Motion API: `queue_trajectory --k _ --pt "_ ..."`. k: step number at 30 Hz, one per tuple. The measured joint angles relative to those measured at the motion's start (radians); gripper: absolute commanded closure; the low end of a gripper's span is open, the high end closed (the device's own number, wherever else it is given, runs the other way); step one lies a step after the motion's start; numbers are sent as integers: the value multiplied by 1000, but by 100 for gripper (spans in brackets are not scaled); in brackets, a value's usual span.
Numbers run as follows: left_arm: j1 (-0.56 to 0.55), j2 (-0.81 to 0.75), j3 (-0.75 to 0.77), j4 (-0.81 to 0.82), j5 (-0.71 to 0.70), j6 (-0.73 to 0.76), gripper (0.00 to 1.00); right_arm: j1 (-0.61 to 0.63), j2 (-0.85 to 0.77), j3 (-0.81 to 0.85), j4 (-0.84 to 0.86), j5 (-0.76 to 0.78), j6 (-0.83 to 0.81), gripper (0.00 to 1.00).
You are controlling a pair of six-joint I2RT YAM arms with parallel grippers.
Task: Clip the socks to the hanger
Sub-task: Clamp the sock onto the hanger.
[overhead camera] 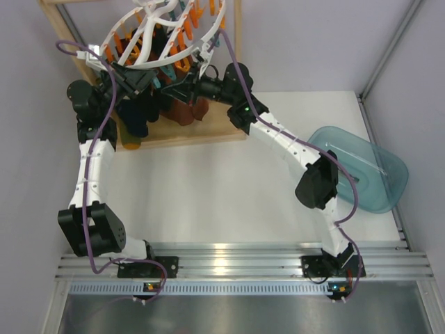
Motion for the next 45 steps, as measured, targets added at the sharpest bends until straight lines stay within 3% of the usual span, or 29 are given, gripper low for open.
queue_trajectory --k 28,31,35,44,45 --pt "0 0 0 6 4 -30 98 4 22 2 15 1 -6 100" --pt "0 0 0 6 4 -29 90 4 22 3 15 4 -8 100" --pt "1 0 0 0 3 -22 66 4 22 3 14 8 -10 100" --pt "5 -11 1 -82 29 18 42 4 22 3 14 24 -33 100" --pt "6 -16 4 -96 29 24 35 4 22 3 14 24 -35 100"
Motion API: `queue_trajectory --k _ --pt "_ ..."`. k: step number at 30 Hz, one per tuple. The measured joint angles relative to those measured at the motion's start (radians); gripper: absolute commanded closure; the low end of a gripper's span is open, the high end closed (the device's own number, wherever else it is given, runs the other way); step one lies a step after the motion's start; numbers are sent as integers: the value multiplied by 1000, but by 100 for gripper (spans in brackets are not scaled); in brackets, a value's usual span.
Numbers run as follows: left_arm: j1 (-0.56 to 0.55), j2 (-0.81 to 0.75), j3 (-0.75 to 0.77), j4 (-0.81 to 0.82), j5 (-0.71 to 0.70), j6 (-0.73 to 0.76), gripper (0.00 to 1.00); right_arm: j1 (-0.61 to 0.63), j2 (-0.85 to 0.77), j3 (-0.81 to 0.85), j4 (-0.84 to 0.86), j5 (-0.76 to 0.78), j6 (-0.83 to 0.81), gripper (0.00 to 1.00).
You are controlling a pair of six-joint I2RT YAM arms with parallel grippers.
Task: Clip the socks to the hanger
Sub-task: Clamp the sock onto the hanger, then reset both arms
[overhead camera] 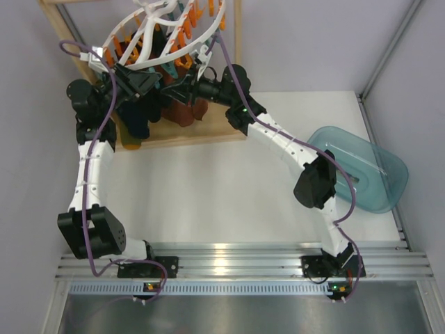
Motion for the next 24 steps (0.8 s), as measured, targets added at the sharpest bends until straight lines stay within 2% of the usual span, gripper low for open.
queue_trajectory --k 6,7,11,12,13,16,18,21,24 --pt "27 -37 24 -48 0 23 21 0 0 0 0 3 -9 100" --pt "34 -45 28 -61 0 29 15 0 0 -2 0 5 -9 90" --pt "66 -84 49 -137 13 62 2 -1 -26 -53 -5 13 -20 51" --pt "77 -93 53 -159 23 73 2 -2 -35 -71 -10 14 -23 43" --pt "89 -101 56 -182 31 79 2 -6 -53 -104 -13 16 -29 26" --pt "133 -126 58 -269 67 117 2 -16 -119 -205 -38 26 -44 4" --pt "165 -141 58 -344 90 148 2 -29 -187 -302 -47 32 -52 0" --pt "211 -156 60 -469 125 221 2 -58 -298 -425 -75 40 -73 0" --pt "244 -166 72 -653 138 353 2 -102 -436 -554 -110 45 -98 0"
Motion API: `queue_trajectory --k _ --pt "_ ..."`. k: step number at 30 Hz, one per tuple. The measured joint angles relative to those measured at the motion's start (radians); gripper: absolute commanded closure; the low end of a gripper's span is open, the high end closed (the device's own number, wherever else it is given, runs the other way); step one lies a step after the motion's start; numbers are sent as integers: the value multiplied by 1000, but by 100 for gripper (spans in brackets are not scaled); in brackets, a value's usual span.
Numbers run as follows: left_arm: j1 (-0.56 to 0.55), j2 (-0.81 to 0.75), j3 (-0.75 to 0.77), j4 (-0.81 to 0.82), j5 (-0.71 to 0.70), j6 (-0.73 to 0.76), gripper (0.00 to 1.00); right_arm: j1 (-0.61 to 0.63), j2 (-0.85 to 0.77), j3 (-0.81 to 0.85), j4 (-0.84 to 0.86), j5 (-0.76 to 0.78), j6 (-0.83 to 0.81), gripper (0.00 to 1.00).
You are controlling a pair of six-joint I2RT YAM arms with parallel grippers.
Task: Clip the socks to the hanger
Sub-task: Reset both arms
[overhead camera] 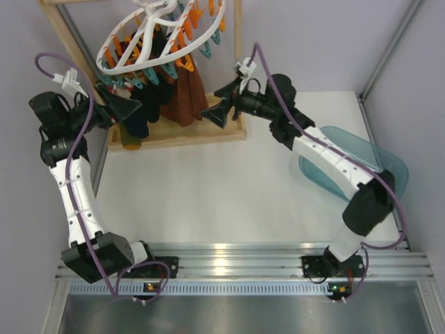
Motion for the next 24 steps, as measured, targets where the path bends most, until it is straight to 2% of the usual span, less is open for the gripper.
queue_trajectory --k 5,10,16,21,24 --pt "17 -2 40 -343 -76 295 2 -115 -254 -198 -94 21 -64 0" --pt "17 -7 46 -589 -232 537 2 -238 -498 -362 -243 74 -148 0" --pt "18 -148 -99 -634 -382 673 2 -364 -790 -602 -433 141 -242 0" --pt "18 -266 -196 -639 -420 711 2 -457 -969 -783 -538 162 -257 0" --pt "18 -301 -238 -639 -435 720 2 -510 -1030 -838 -565 153 -246 0"
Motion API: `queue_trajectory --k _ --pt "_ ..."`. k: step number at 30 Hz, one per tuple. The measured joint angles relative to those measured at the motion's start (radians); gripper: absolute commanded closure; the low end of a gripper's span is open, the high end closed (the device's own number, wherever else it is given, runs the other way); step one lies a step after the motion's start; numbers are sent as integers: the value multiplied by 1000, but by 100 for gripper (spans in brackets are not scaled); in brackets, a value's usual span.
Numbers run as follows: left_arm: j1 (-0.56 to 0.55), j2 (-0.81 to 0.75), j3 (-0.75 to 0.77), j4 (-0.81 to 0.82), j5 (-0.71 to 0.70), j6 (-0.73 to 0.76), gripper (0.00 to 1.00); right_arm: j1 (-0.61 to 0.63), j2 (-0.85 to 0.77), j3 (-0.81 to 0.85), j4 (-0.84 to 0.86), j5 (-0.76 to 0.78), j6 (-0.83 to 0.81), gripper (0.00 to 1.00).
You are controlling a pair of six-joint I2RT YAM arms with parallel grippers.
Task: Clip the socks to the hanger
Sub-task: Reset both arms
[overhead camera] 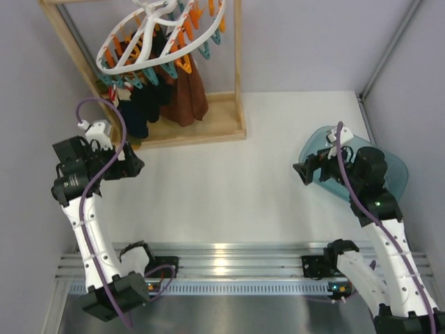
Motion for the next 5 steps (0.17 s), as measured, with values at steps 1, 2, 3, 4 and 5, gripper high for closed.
queue_trajectory --k 1,2,3,4,5 --pt "0 -10 -13 -2 -3 3 2 -13 -13 -10 -5 -6 3 0" --pt "0 -16 -19 -3 -4 3 2 -20 -24 -13 -11 -10 7 0" --pt "0 -23 -26 -2 -4 4 2 -26 -33 -16 -11 -14 9 0" --pt "0 -30 -30 -2 -4 4 2 -28 -40 -16 -13 -19 13 0" --pt "0 -37 -33 -2 -4 4 2 -30 -47 -16 -13 -27 15 0"
